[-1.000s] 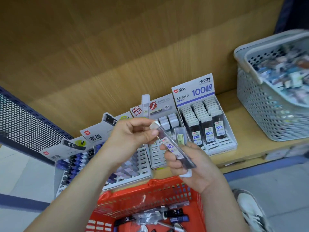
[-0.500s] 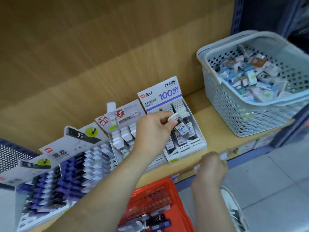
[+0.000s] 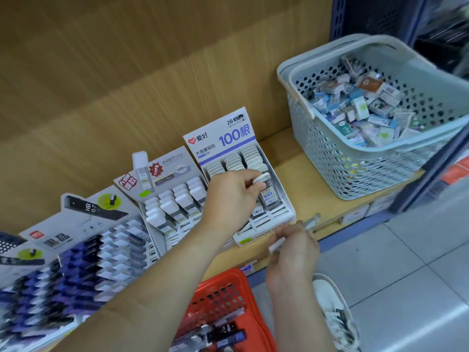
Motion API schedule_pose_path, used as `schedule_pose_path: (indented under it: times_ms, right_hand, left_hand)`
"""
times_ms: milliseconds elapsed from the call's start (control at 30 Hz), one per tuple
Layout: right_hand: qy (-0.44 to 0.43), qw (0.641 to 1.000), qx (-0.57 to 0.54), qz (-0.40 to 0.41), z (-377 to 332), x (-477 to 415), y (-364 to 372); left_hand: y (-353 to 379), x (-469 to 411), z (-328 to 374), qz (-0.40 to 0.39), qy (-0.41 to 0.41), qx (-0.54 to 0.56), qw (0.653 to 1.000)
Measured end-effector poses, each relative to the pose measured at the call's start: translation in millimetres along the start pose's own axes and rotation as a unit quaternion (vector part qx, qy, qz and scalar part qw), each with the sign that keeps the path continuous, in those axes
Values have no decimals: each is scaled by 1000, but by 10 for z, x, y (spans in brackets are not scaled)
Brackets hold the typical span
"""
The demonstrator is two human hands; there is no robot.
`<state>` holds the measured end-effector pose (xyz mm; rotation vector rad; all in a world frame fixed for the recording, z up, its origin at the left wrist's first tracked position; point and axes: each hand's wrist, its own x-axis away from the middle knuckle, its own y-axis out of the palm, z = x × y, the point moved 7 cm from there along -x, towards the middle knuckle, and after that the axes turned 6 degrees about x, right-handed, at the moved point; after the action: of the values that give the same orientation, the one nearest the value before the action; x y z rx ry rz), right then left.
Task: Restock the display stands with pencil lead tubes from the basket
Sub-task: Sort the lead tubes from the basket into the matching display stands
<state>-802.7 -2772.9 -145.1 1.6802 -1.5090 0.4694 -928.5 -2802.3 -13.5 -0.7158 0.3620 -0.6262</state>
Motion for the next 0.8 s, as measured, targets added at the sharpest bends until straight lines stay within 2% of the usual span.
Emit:
schedule_pose_path:
  times_ms: [200,567,667,800]
  right_hand:
    - [46,997,-39,-54,7,112,87]
    - [46,996,-48,-54,49,126,98]
    - [34,997,-53,-47,81,109,99]
    - [-2,998,-52,-32,45,114,85]
  left_hand:
    - [50,-89,125,-25,15,-19,999]
    - [197,-149,22,-61,11,-102,993]
    - [216,-143,83,-44,64,-135,988]
    - [166,-155,215,26,184,-185,965]
